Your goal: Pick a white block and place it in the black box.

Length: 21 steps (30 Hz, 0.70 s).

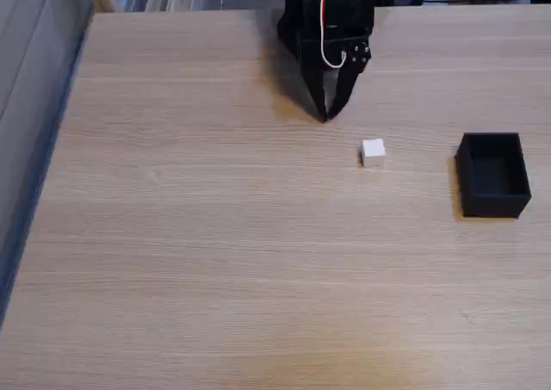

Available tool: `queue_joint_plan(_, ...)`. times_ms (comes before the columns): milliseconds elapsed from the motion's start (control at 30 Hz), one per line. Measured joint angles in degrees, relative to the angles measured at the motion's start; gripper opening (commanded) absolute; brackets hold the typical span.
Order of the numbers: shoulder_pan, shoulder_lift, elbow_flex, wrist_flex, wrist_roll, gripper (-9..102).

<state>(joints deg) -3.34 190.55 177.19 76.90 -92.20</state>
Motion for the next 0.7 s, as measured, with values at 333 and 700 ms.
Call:
queue_joint_plan(333, 0.0, 0.0, 0.0, 0.0, -0.2, 0)
queue_joint_plan(700, 1.3, 0.0, 0.0, -0.2, -1.8, 1)
